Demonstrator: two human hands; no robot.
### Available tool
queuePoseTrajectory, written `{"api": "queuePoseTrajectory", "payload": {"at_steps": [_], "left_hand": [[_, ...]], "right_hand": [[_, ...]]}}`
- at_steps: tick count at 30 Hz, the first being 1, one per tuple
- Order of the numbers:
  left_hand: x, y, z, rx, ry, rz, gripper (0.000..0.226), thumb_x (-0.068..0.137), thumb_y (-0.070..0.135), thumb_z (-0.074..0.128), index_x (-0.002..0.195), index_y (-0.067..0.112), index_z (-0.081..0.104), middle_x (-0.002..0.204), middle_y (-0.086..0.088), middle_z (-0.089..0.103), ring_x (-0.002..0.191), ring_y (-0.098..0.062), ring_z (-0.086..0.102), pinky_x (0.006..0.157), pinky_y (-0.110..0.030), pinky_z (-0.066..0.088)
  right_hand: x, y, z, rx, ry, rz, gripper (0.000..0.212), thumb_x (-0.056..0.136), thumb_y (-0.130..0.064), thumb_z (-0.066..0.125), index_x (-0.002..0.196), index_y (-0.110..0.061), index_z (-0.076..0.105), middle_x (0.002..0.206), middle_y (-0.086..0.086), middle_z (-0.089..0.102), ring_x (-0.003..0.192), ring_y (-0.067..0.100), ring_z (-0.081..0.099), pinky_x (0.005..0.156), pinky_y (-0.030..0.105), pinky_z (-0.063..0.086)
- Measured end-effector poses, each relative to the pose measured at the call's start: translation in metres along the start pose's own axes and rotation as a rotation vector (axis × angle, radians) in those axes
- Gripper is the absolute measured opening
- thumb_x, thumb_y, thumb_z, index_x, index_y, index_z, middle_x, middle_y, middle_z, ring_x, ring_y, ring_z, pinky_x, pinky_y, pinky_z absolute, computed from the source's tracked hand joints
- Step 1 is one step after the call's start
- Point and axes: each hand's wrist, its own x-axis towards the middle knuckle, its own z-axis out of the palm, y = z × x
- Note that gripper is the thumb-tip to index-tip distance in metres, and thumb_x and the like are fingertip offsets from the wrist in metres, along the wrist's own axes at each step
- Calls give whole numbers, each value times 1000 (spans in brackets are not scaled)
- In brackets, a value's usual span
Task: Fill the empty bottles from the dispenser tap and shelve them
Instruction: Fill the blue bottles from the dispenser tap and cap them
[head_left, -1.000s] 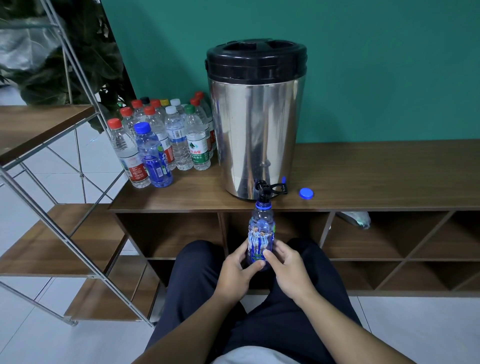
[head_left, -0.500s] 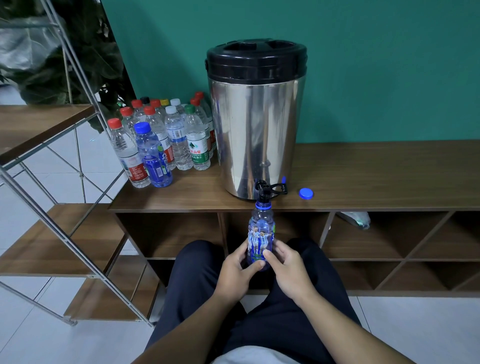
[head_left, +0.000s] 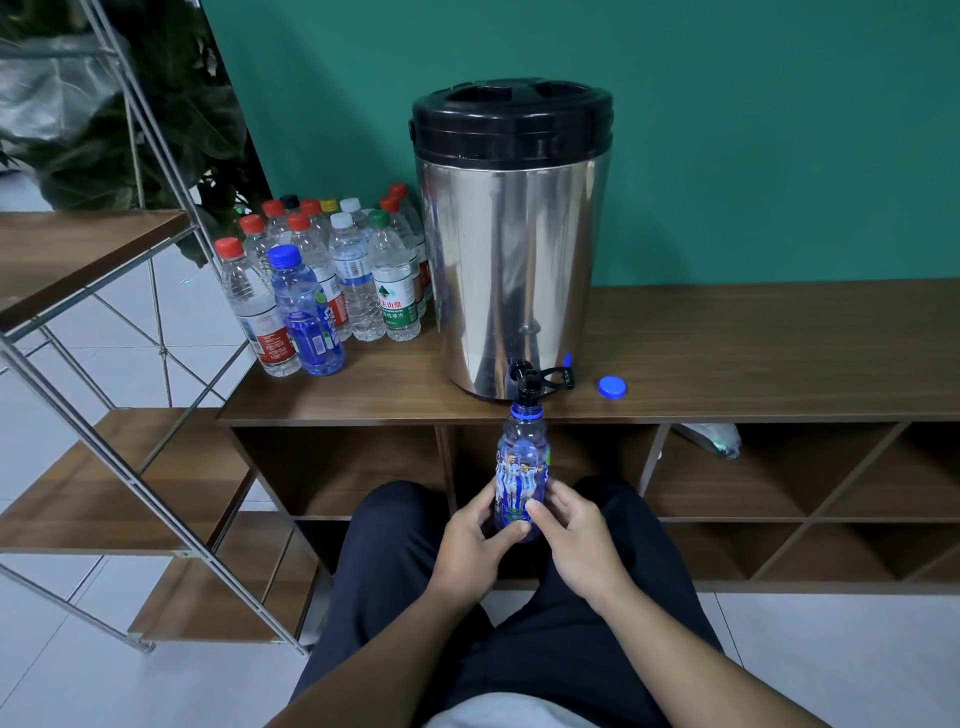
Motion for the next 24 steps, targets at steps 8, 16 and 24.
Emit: {"api": "queuePoseTrajectory", "payload": {"at_steps": [8, 16, 24], "left_hand": [[0, 0, 0, 16, 3, 13, 57, 103, -3, 75, 153, 23, 66, 141, 0, 77, 134, -23, 72, 116, -51, 57], [-1, 1, 0, 24, -1, 24, 58, 103, -4, 75, 153, 22, 65, 141, 2, 78, 134, -20, 72, 116, -42, 58], [-1, 1, 0, 40, 2, 6, 59, 103, -2, 76, 155, 23, 63, 142, 3, 77, 135, -19, 71, 119, -50, 56]], "right_hand": [[0, 0, 0, 1, 5, 2, 35, 110, -5, 62, 141, -19, 70, 133, -4, 78, 128, 16, 73, 112, 52, 57], [1, 2, 0, -3, -2, -9, 35, 110, -5, 62, 140, -20, 71, 134, -3, 78, 129, 18, 72, 113, 53, 56], [2, 2, 0, -5, 0, -3, 35, 110, -7, 63, 141, -22, 71, 134, -4, 78, 129, 18, 72, 112, 54, 56]]}}
